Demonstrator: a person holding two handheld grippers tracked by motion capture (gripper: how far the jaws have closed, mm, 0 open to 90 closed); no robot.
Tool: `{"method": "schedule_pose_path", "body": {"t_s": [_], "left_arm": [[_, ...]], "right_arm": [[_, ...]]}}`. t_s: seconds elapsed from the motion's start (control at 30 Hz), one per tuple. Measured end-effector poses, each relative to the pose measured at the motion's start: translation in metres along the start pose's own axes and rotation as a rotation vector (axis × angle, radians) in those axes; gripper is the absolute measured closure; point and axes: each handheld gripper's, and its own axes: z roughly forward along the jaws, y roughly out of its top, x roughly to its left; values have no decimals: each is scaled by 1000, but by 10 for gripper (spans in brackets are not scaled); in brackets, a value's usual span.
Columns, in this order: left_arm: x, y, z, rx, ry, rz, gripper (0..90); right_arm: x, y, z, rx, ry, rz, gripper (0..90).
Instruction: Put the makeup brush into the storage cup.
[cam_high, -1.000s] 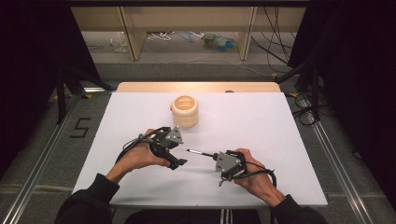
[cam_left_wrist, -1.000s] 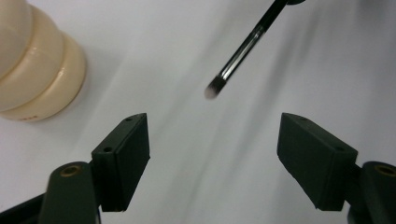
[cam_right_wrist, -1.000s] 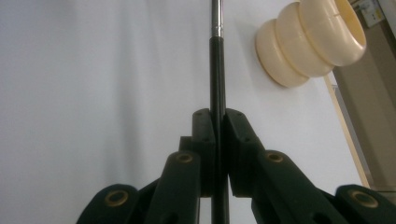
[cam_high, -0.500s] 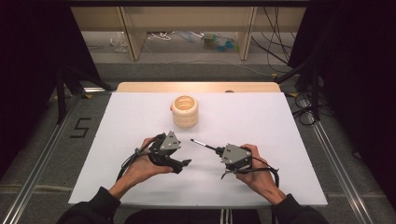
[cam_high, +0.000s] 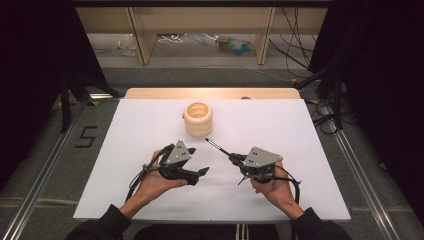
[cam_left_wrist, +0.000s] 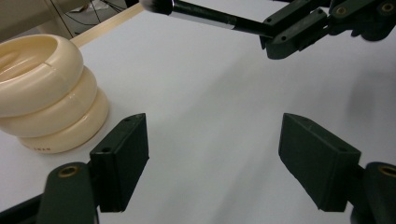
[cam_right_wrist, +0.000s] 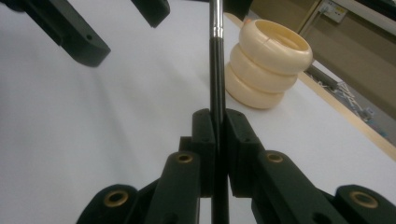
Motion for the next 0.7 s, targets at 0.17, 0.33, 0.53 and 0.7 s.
{"method": "schedule_pose_path", "body": {"t_s": [0.17, 0.33, 0.53, 0.7], "left_arm": [[-2, 1, 0, -12, -1, -16, 239], [-2, 2, -1, -36, 1, -42, 239], [-1, 5, -4, -88, -1, -76, 239], [-1, 6, -5, -102, 0, -78, 239]], "right_arm": [[-1, -1, 1, -60, 37, 93, 839], [-1, -2, 1, -94, 66, 144, 839], [-2, -5, 4, -134, 78, 208, 838], [0, -5, 4, -155, 79, 218, 838]]}}
